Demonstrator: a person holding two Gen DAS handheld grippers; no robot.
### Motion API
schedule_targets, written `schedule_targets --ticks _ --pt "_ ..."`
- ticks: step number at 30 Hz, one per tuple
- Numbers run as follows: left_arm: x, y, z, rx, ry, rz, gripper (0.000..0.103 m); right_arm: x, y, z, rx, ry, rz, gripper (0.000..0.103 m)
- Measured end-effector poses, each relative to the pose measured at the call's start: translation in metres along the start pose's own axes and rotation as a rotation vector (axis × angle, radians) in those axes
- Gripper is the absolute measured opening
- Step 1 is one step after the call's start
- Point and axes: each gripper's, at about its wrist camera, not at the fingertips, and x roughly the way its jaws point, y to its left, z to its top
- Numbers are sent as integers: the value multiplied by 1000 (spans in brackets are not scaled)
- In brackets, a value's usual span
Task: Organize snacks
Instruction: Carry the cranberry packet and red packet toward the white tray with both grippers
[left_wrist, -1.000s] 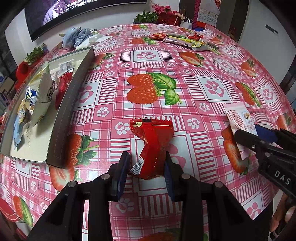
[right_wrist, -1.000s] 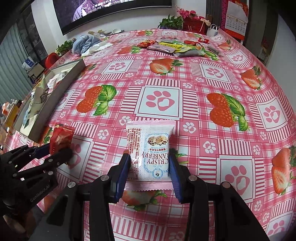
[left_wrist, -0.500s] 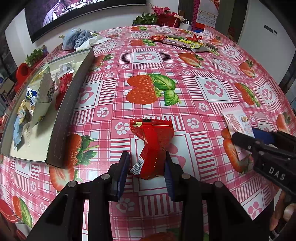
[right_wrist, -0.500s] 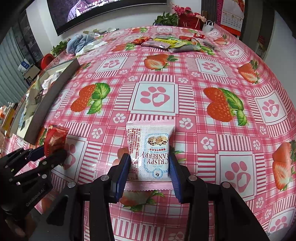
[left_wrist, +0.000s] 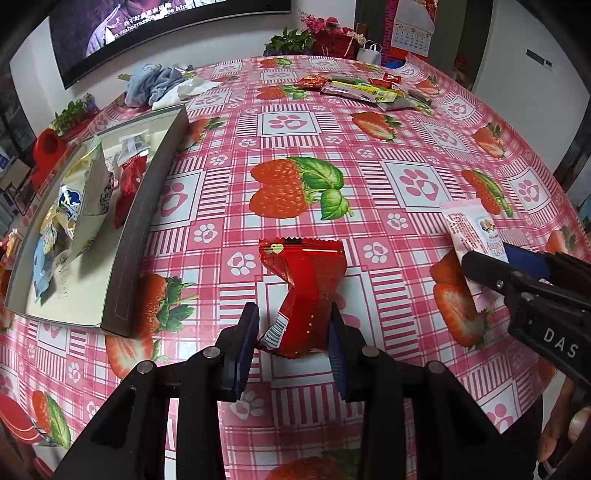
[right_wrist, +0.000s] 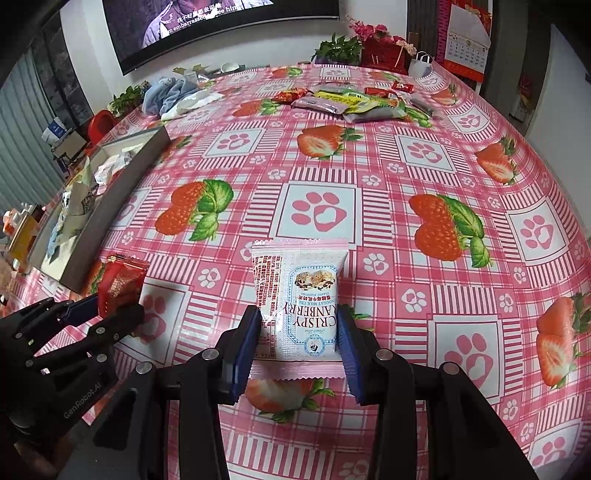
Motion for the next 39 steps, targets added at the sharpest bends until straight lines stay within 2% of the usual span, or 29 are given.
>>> schedule_targets --ticks 4,10,27,39 --pt "2 -2 1 1 18 -3 39 -5 2 4 2 -11 1 43" --pt "-6 1 6 -4 -4 -6 39 -11 2 7 15 -23 5 43" --pt "-7 16 3 -40 6 4 39 -14 9 8 7 -26 21 43" --pt "9 14 -3 -37 57 5 39 10 -2 -8 40 53 2 43"
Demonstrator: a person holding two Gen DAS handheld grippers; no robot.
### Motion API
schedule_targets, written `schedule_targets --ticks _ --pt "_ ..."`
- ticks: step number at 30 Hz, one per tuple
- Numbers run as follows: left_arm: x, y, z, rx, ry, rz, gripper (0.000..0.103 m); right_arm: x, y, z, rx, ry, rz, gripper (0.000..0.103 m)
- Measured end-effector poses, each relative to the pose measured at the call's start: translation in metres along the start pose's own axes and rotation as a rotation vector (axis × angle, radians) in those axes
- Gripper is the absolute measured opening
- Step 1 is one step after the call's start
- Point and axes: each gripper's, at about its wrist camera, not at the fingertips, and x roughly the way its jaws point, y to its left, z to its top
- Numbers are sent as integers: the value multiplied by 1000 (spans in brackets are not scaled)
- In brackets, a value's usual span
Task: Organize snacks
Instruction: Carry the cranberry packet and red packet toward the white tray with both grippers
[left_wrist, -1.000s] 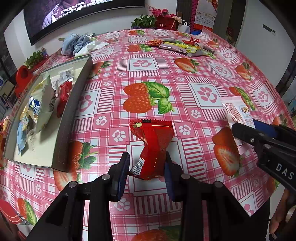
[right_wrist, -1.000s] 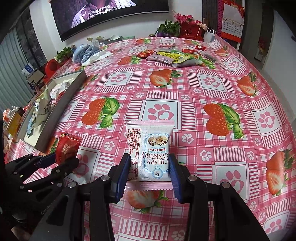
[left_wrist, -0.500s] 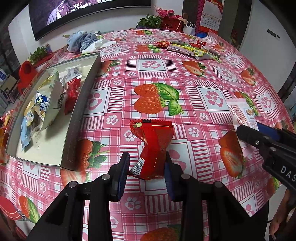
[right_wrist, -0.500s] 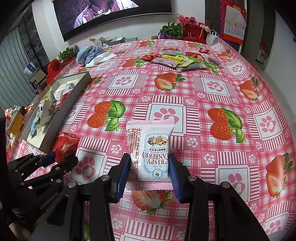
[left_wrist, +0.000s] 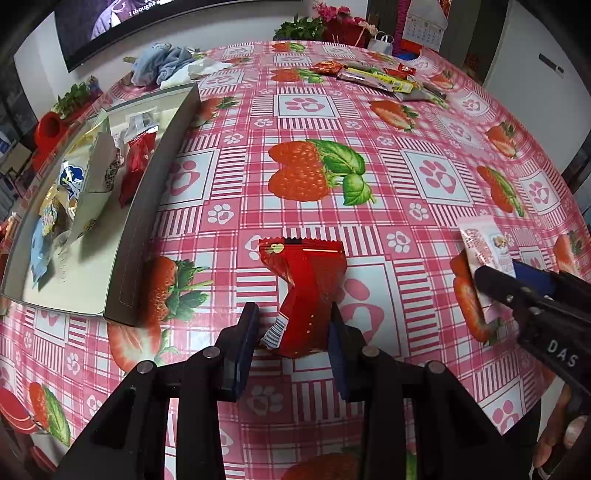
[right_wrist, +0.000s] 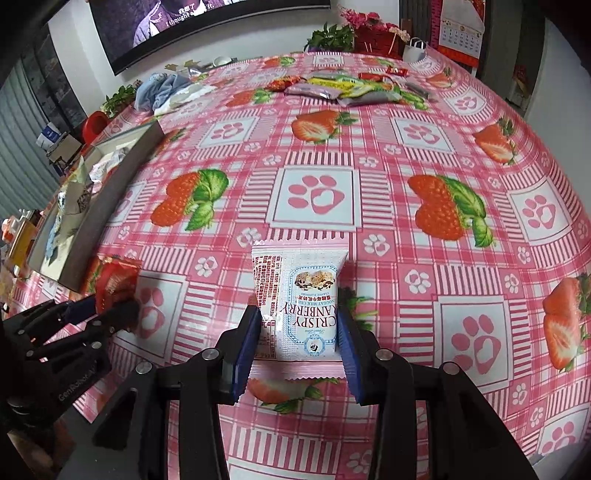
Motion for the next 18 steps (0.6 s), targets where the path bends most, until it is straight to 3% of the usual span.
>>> schedule_targets --ticks 14,18 --pt "-1 0 1 -2 0 2 39 6 -1 -4 -6 9 -4 43" --pt "-20 12 12 -15 -58 20 39 -3 8 9 -24 -10 29 43"
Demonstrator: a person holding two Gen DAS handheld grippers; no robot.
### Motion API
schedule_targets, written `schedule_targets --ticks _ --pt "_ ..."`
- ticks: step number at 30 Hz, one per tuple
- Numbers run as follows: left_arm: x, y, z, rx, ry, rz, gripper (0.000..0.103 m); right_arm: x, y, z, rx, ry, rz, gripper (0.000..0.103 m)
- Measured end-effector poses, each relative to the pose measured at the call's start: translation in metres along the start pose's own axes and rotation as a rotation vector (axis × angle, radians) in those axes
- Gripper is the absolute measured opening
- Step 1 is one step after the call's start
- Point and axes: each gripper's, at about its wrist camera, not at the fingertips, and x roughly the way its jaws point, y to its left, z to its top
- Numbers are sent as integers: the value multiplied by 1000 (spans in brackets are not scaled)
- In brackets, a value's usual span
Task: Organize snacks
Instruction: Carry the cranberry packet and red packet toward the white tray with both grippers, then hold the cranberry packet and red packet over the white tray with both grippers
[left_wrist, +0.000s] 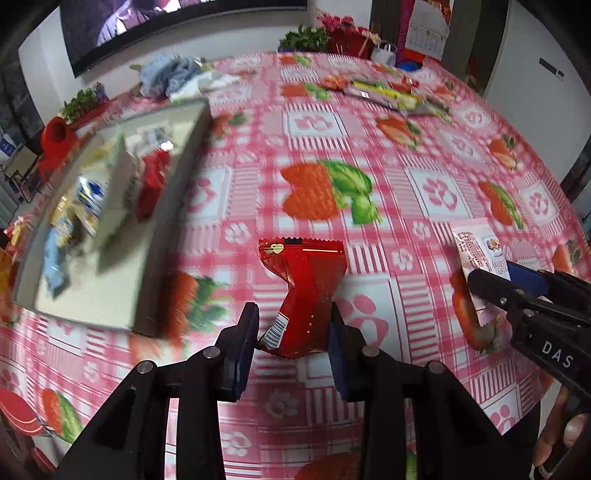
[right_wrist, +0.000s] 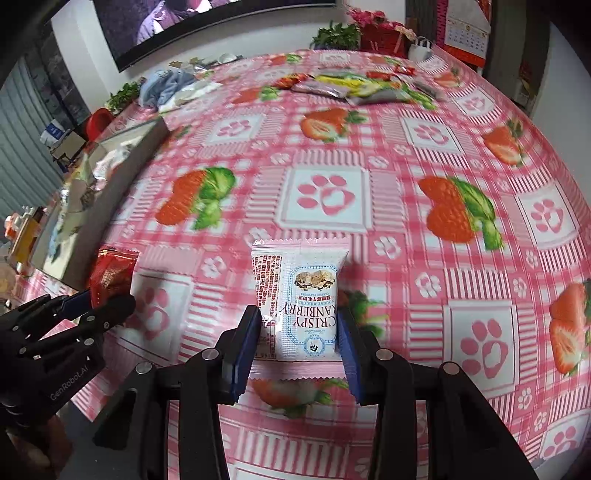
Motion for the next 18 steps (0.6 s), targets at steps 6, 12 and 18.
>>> schedule_targets --ticks 6,12,18 --pt "-21 49 27 -91 -56 46 39 -19 51 48 -119 -72 80 43" --pt "-27 105 44 -195 -65 103 39 -31 112 90 -239 -127 151 43" --pt "-29 145 56 -258 -67 136 39 -29 166 119 -317 -130 210 43"
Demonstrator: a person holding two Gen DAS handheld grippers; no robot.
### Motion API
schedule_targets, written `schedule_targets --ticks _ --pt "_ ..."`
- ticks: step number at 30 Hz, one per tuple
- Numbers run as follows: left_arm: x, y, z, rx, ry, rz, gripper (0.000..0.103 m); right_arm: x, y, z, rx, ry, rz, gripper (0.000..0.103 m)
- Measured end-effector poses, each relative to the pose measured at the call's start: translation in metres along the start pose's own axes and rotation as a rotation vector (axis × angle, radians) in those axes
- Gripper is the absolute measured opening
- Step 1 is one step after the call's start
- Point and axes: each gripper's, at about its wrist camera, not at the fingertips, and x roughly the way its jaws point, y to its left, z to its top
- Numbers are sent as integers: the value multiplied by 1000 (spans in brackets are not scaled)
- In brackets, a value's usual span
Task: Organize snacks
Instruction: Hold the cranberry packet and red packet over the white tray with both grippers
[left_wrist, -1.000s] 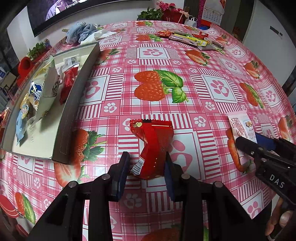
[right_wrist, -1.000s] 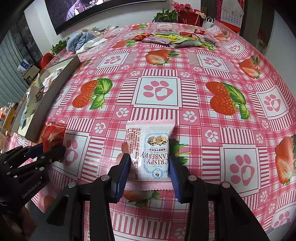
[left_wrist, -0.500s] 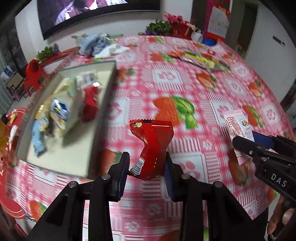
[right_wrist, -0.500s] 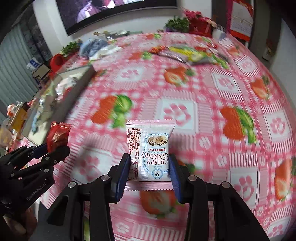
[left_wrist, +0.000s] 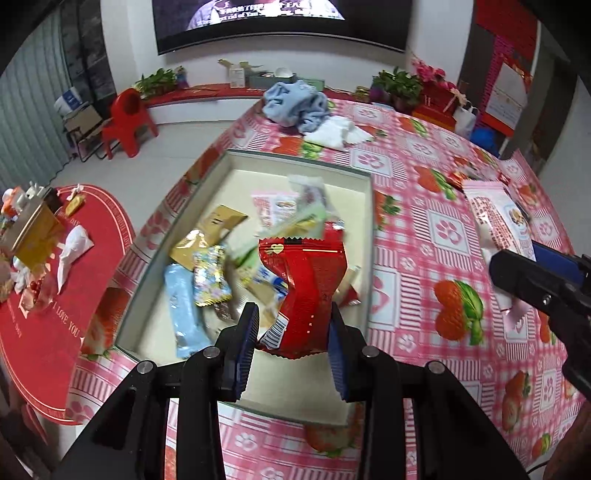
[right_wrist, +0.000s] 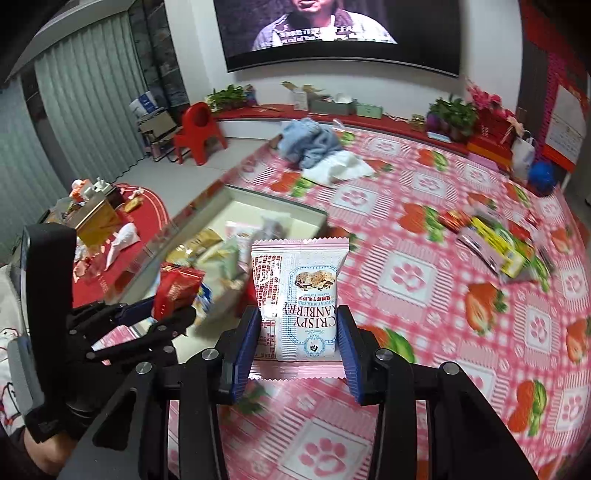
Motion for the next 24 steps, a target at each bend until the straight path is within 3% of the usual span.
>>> schedule_targets --ticks 10,24 --pt "20 35 10 -46 43 26 39 37 38 42 -20 38 86 43" --pt "31 50 12 -62 79 12 39 65 53 49 -22 95 74 43"
